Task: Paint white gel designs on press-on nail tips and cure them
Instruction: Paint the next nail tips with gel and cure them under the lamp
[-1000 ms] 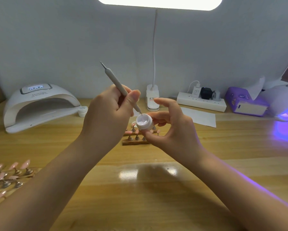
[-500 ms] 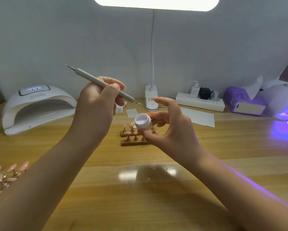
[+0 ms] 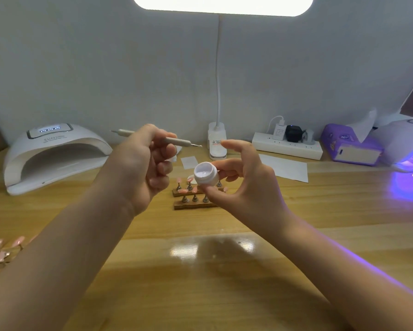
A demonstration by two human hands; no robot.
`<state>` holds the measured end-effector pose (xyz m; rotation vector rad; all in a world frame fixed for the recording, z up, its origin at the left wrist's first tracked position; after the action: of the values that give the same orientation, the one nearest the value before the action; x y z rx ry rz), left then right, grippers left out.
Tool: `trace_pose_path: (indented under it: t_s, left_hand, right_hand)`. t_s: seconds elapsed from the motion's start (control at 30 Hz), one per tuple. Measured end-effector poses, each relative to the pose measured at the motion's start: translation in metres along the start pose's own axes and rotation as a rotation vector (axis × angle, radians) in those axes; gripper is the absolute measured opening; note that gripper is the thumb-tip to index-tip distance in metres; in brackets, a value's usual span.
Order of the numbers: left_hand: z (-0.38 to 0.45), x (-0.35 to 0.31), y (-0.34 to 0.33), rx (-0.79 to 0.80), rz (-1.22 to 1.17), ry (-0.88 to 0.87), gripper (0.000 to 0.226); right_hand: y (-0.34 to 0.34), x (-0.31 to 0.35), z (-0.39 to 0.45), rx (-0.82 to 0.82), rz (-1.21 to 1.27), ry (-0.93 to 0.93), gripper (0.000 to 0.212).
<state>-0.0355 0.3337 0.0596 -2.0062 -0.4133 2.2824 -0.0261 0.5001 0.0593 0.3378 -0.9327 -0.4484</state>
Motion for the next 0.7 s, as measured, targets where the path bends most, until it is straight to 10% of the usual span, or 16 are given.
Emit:
trace_pose_path:
  t_s: [0.33, 0.7]
  left_hand:
    - [-0.003, 0.020, -0.008, 0.077, -0.241, 0.251, 0.016]
    - [0.004, 0.016, -0.002, 0.073, 0.031, -0.307, 0.021]
  right_hand:
    - [0.007, -0.011, 0.007, -0.019, 0.036, -0.022, 0.075]
    - [0.030, -0.104, 0.020, -0.051, -0.139, -0.375, 0.076]
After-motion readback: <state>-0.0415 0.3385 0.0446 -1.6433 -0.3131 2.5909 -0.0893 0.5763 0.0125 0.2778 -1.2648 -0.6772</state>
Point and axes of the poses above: each hand's wrist, its own z-axis towards the middle knuckle, its own y-axis out of the back of the hand, x = y × z, the point moved 8 cm from there along z, towards the middle knuckle, and after that the axes turned 11 degrees about -y, right-handed, at the moved point
